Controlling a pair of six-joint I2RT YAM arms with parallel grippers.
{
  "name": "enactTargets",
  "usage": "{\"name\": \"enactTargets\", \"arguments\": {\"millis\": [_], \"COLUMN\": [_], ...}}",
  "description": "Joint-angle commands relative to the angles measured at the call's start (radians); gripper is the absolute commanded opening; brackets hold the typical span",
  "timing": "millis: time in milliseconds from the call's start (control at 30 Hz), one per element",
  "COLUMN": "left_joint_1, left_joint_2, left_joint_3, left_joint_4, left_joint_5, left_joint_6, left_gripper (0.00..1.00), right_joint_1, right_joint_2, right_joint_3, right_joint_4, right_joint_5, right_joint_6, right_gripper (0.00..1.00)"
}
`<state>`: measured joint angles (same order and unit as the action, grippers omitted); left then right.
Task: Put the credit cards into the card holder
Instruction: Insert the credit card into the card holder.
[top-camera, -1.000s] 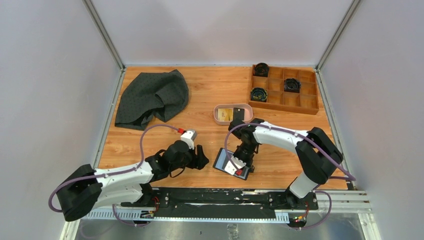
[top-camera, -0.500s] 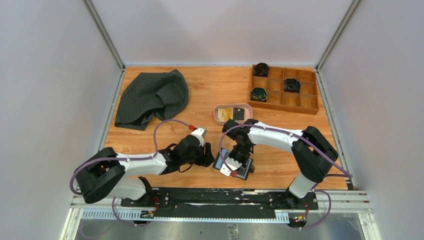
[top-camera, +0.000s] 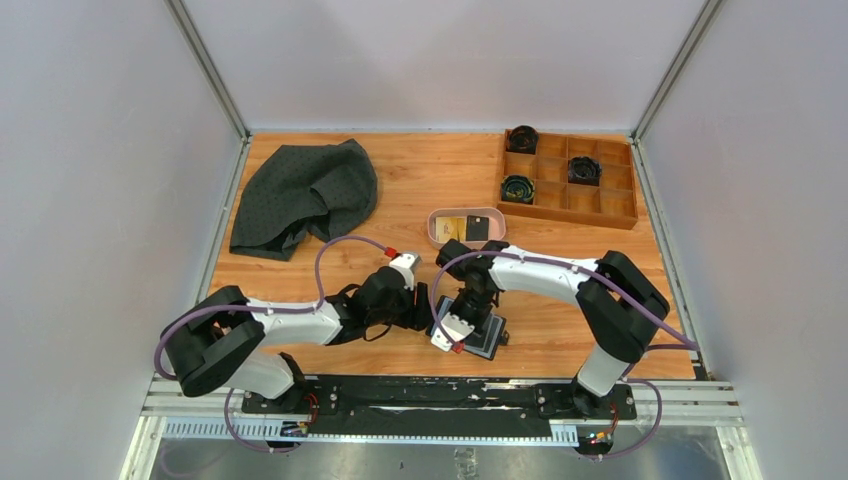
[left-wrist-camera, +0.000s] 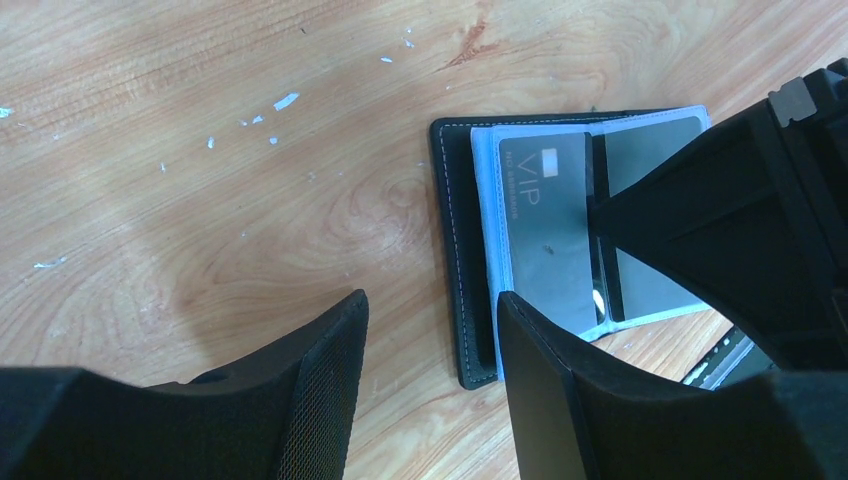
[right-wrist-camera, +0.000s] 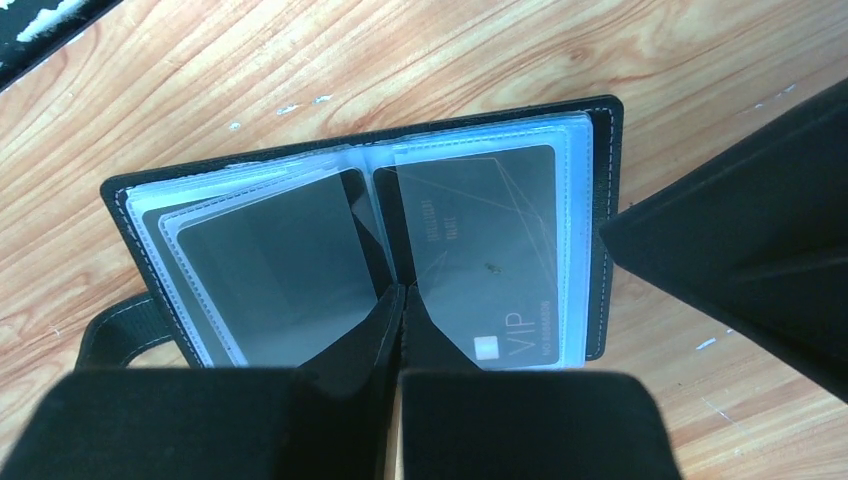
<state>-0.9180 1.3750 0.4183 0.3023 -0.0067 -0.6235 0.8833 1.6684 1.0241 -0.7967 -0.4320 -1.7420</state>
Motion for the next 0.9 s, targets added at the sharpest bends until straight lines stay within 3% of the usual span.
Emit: {"name": "enactTargets", "arguments": {"millis": [0,300,600,867], "left_joint_1": [-0.004,-0.004,-0.004,-0.003], "left_joint_2": [0.030,0.029,-0.064,-0.252], "left_joint_3": [-0.001,-0.007,-0.045,-0.091], "left_joint_4": [-0.043,-0.042,-0.043,-0.041], "left_joint_5": [0.000,0.001,-0.044,-0.039], "left_joint_6": [0.018,0.013,0.002,-0.014], "left_gripper": [0.56,0.57,0.57,0.67], "right_joint_1": [0.016,0.016,-0.014,-0.159], "right_joint_2": [0.032,-0.018,-0.141,-0.211], "right_joint_3": [0.007,-0.023,-0.057,-0.096], "right_joint_4": [0.009,0.168,0.141,0.138], "right_joint_5": [0.050,0.045,-0.085,-0.368], "right_joint_6": [0.030,0.230,0.353,0.585], "right_gripper": [0.00,0.00,0.00,0.01]}}
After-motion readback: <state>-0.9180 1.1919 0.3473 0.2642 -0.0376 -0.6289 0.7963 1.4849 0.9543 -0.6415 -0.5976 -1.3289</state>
